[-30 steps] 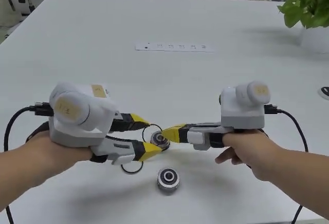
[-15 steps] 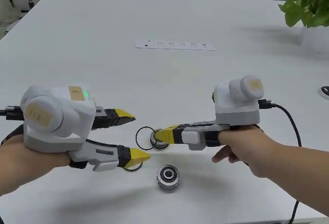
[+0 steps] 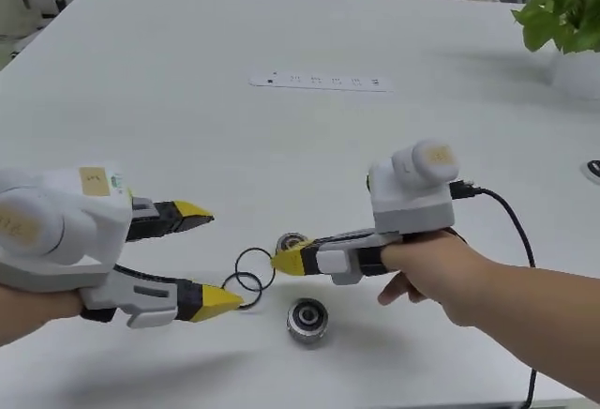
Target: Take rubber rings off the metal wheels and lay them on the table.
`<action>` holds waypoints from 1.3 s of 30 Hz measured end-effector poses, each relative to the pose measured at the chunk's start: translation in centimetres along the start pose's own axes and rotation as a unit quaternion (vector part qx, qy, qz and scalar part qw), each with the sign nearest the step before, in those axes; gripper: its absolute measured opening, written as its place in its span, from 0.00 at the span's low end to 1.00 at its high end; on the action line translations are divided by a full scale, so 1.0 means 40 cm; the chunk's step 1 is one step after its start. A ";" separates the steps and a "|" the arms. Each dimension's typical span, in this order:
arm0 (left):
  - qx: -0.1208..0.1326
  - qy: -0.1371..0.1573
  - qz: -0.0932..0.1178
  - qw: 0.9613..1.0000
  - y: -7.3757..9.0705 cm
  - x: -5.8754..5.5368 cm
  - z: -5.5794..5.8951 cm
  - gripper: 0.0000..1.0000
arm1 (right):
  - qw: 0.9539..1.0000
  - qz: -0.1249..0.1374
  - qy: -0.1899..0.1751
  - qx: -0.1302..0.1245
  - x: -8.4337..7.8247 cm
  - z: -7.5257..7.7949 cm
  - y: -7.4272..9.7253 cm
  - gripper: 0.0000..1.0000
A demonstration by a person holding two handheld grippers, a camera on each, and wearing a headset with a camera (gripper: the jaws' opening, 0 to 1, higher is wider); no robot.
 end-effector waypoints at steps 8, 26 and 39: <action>0.009 -0.005 -0.009 1.000 0.021 -0.023 -0.005 0.63 | 1.000 -0.023 -0.011 -0.010 -0.011 -0.001 -0.018 0.00; 0.018 0.005 -0.012 1.000 0.034 -0.041 -0.003 0.63 | 0.998 -0.051 -0.020 -0.028 -0.027 0.006 -0.043 0.00; 0.018 0.010 -0.020 1.000 0.036 -0.053 -0.003 0.63 | 0.998 -0.052 -0.017 -0.034 -0.027 0.013 -0.052 0.00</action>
Point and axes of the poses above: the centre of the closed fingertips' face, and the gripper's own axes: y roughly backward along the fingers, z roughly to its right, x roughly out of its top, the point moved 5 cm from there along y, roughly backward along the fingers, and after that the axes turned 4 degrees about y, right-handed, at the moved point
